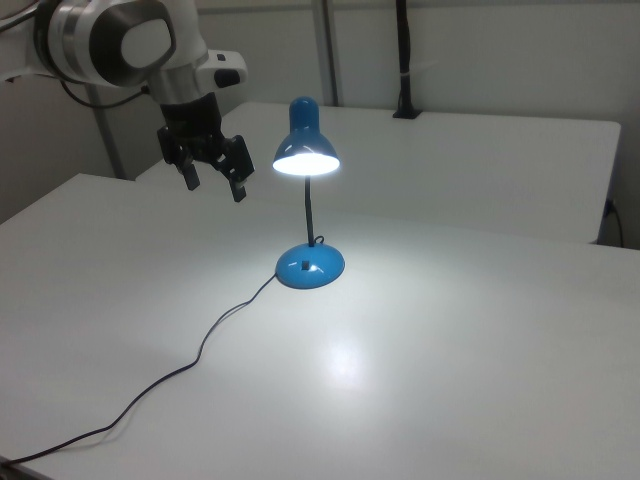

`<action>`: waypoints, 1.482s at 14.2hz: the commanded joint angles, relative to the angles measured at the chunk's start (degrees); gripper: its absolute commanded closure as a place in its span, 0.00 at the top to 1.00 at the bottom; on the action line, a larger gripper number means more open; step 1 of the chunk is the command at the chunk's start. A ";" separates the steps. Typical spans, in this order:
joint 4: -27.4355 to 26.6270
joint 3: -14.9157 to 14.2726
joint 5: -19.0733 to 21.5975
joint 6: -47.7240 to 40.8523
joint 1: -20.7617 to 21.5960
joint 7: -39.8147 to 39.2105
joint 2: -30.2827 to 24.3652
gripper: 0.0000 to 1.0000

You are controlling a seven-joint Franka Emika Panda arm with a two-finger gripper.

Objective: Turn off the lamp
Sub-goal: 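Move the gripper down toward the switch on the blue lamp base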

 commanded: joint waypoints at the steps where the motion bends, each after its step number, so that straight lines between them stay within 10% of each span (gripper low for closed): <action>1: 1.08 -0.02 0.31 -1.39 0.38 0.89 0.41 1.00; 11: 0.90 -0.02 0.31 -1.56 0.38 0.02 0.41 1.00; 15: -0.67 -0.02 -1.35 -1.56 -0.06 -17.15 0.49 1.00; 21: -4.98 -0.20 -4.26 7.37 -0.15 -22.66 3.65 0.40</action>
